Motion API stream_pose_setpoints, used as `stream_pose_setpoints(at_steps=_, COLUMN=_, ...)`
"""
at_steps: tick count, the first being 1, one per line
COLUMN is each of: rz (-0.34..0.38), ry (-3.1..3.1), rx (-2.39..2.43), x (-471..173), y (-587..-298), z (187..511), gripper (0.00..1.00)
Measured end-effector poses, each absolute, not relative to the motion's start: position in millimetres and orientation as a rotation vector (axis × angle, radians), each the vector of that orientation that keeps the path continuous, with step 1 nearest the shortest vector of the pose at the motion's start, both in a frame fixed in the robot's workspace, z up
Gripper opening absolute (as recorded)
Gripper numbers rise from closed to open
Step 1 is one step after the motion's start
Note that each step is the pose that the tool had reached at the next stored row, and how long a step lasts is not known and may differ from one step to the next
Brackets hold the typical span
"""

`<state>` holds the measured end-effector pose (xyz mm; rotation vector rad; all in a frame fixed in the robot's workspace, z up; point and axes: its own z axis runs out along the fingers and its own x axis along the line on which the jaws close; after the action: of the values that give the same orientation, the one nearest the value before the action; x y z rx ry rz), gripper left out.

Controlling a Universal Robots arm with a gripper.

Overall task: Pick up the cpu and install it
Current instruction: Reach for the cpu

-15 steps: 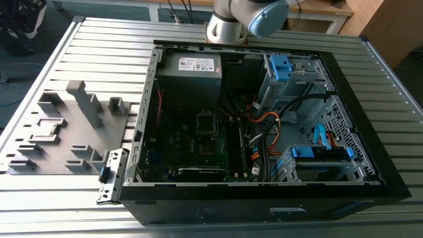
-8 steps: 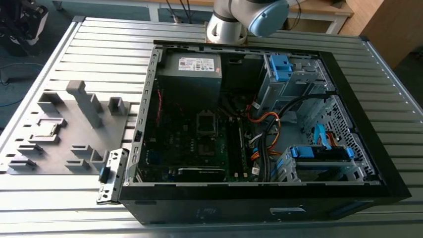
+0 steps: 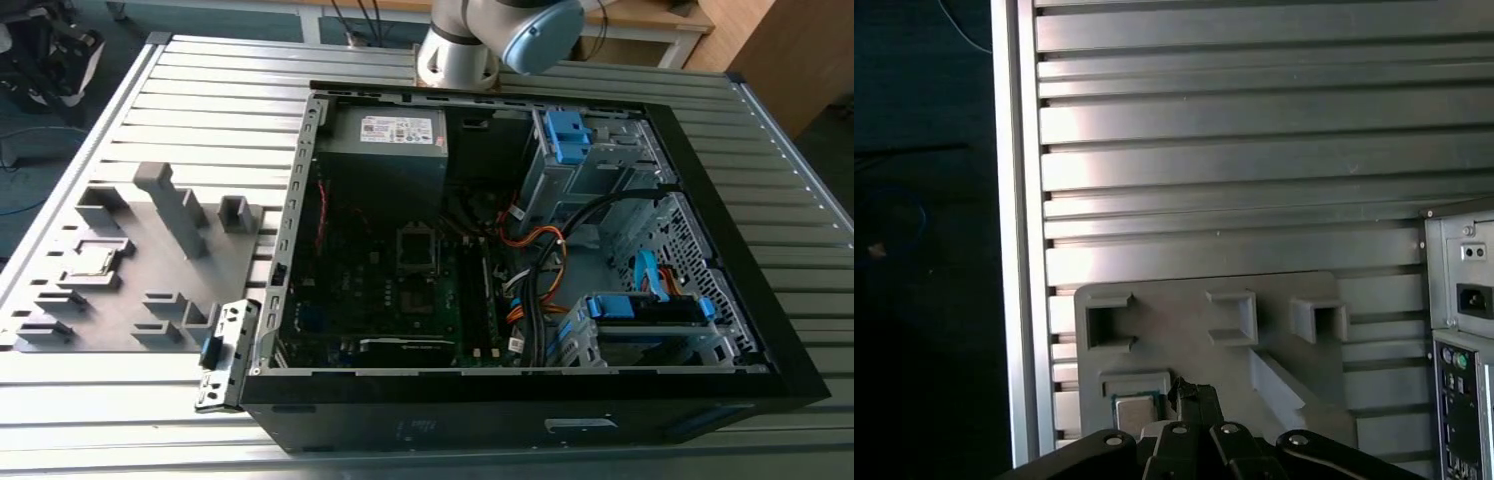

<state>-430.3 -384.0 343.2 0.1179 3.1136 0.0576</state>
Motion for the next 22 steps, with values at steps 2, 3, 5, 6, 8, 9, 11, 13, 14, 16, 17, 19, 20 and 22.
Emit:
stream_pose_setpoints(at_steps=2, rz=0.058, ry=3.114, rx=0.118, x=-430.6, y=-384.9, z=340.2, gripper=0.11)
stream_pose_setpoints(at_steps=3, rz=0.058, ry=3.114, rx=0.118, x=-430.8, y=-385.5, z=338.7, gripper=0.11)
stream_pose_setpoints(at_steps=5, rz=0.058, ry=3.114, rx=0.118, x=-431.3, y=-386.9, z=335.5, gripper=0.11)
stream_pose_setpoints(at_steps=6, rz=0.057, ry=3.114, rx=0.118, x=-431.6, y=-387.8, z=334.1, gripper=0.11)
stream_pose_setpoints(at_steps=8, rz=0.058, ry=3.114, rx=0.118, x=-432.1, y=-389.8, z=331.2, gripper=0.11)
stream_pose_setpoints(at_steps=9, rz=0.058, ry=3.114, rx=0.118, x=-432.3, y=-391.0, z=329.9, gripper=0.11)
stream_pose_setpoints(at_steps=11, rz=0.058, ry=3.114, rx=0.118, x=-432.8, y=-393.8, z=327.2, gripper=0.11)
stream_pose_setpoints(at_steps=13, rz=0.058, ry=3.114, rx=0.118, x=-433.2, y=-396.7, z=324.7, gripper=0.11)
stream_pose_setpoints(at_steps=14, rz=0.058, ry=3.114, rx=0.118, x=-433.4, y=-398.2, z=323.4, gripper=0.11)
stream_pose_setpoints(at_steps=16, rz=0.058, ry=3.114, rx=0.118, x=-433.8, y=-401.2, z=320.7, gripper=0.11)
stream_pose_setpoints(at_steps=17, rz=0.058, ry=3.114, rx=0.118, x=-434.0, y=-402.7, z=319.1, gripper=0.11)
stream_pose_setpoints(at_steps=19, rz=0.058, ry=3.114, rx=0.118, x=-434.3, y=-405.6, z=316.3, gripper=0.11)
stream_pose_setpoints(at_steps=20, rz=0.058, ry=3.114, rx=0.118, x=-434.5, y=-407.0, z=314.9, gripper=0.11)
stream_pose_setpoints(at_steps=22, rz=0.058, ry=3.114, rx=0.118, x=-434.9, y=-409.8, z=312.0, gripper=0.11)
